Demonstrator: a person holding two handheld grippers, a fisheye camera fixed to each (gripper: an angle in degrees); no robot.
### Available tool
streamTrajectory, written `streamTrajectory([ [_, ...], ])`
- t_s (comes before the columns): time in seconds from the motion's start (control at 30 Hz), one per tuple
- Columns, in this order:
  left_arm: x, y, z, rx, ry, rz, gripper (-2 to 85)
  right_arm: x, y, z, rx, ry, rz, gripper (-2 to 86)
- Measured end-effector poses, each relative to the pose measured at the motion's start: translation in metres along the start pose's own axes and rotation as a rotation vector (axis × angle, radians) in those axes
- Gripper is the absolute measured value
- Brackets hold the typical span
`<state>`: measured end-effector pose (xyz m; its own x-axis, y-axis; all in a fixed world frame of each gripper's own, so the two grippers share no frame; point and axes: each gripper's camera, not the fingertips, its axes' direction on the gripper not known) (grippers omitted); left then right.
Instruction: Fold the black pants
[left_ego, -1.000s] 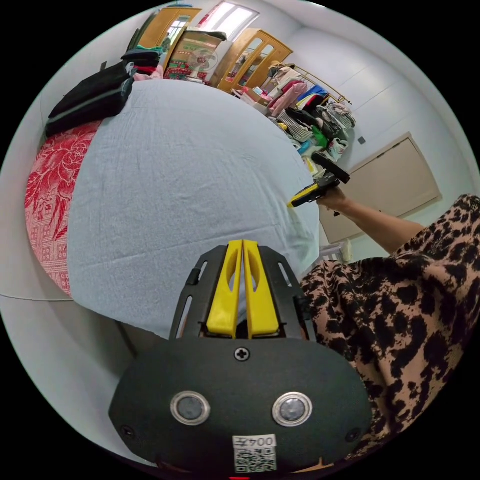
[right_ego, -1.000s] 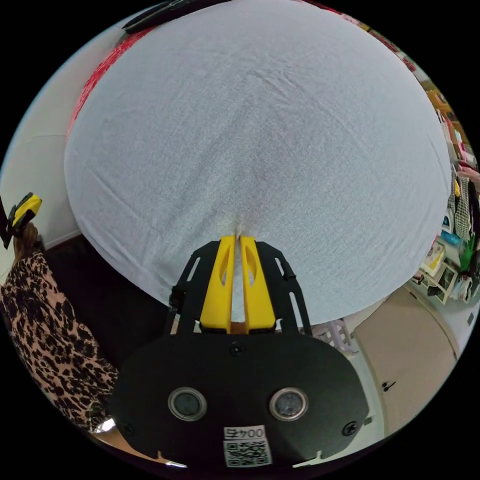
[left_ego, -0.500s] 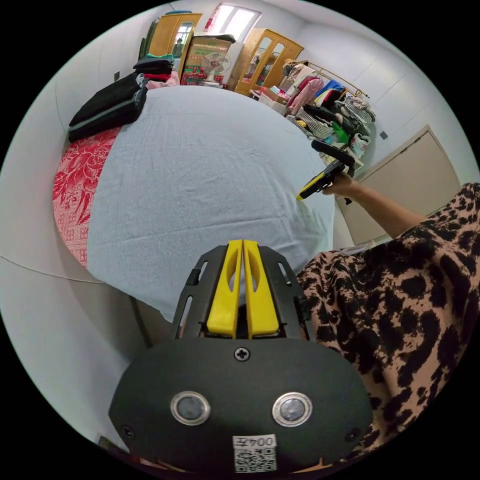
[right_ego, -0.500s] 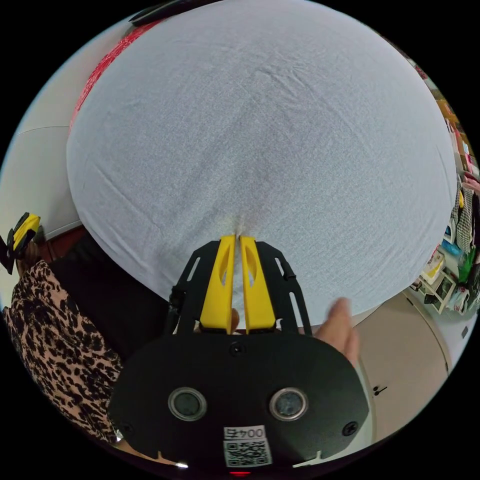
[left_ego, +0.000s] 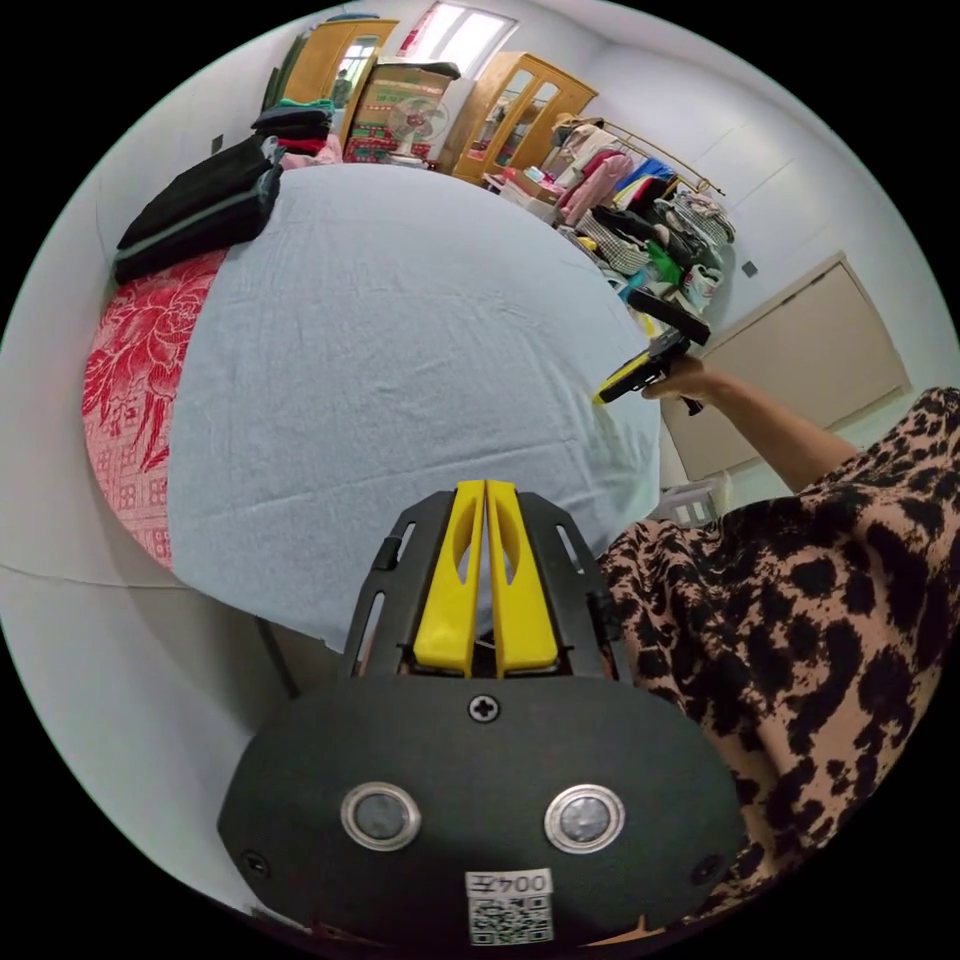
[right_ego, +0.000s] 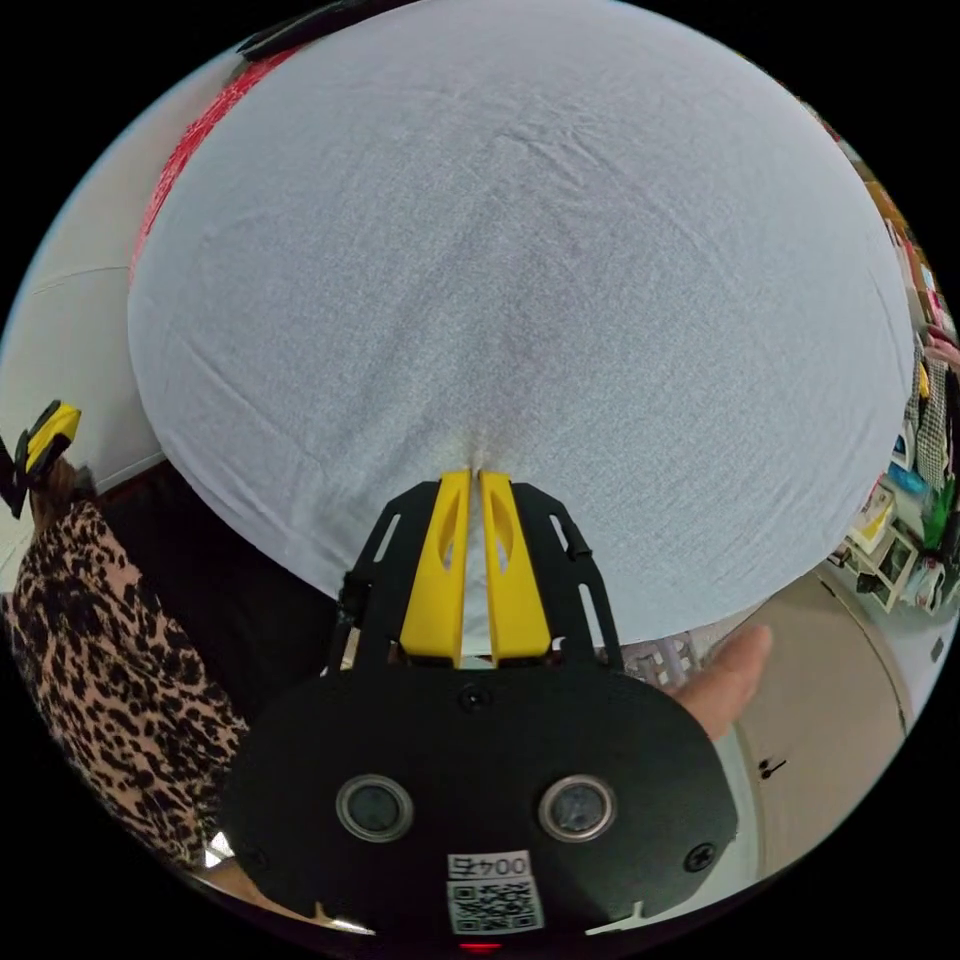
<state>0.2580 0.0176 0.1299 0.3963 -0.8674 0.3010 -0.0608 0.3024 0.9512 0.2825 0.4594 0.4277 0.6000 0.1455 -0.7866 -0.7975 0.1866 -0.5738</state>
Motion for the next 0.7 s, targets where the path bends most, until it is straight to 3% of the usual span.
streamTrajectory([
  [0.13, -0.028, -0.024, -0.012, -0.017, 0.05, 0.067, 0.2, 0.013, 0.001, -0.001, -0.032, -0.096, 0.143, 0.9],
  [0.47, -0.139, -0.088, -0.053, 0.036, -0.011, 0.074, 1.8, -0.006, 0.025, -0.003, -0.013, -0.052, 0.299, 3.0],
  [0.7, -0.239, -0.204, -0.089, 0.156, -0.24, 0.048, 7.8, -0.016, 0.073, 0.001, 0.16, -0.14, 0.594, 4.1],
])
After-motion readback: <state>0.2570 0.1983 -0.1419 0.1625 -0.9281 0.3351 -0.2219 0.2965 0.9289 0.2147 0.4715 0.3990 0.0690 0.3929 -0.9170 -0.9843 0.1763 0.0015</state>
